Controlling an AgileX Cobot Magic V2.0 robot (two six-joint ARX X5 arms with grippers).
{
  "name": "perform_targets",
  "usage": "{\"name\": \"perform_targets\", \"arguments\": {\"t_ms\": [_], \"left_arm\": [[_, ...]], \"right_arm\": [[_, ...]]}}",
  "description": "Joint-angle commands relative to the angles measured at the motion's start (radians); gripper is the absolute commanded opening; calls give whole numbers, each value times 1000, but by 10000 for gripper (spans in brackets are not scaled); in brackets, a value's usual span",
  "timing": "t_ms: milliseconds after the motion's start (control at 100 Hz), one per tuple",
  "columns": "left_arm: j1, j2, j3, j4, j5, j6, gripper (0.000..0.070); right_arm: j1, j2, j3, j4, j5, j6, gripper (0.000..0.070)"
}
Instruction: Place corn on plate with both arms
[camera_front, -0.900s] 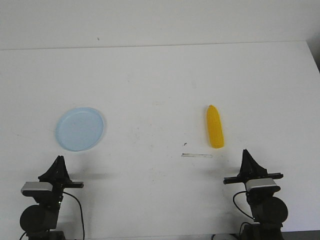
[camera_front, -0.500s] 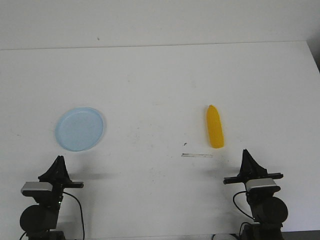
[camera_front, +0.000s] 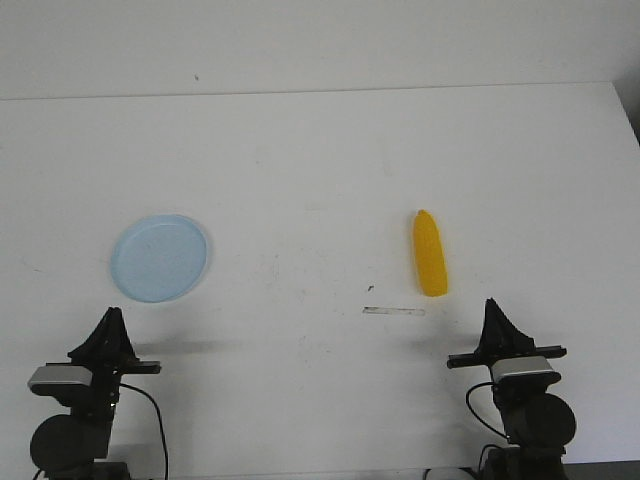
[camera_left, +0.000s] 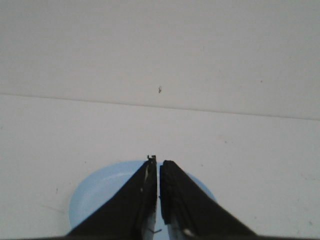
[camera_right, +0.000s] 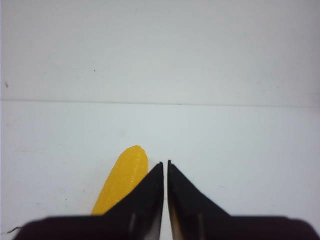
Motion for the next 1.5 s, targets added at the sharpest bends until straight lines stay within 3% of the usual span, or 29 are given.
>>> {"name": "perform_targets", "arguments": {"t_ms": [0,150,530,900,1170,1350,1490], "left_arm": [[2,6,60,2,-2,-9,2],[2,69,187,-92,-2,-10,2],[2,406,412,-87,-3,-8,2],[3,771,517,-98,-6,-9,2],[17,1041,809,-490,-4,-19,2],[86,1152,938,-643,4,-106,2],[216,1187,948,-650,134,-179,2]], "right_arm": [[0,0,-2,11,1,13,15],[0,0,-2,11,1,13,15],[0,0,-2,11,1,13,15],[0,0,-2,11,1,13,15],[0,0,-2,11,1,13,15],[0,0,-2,11,1,13,15],[0,0,-2,11,1,13,15]]}}
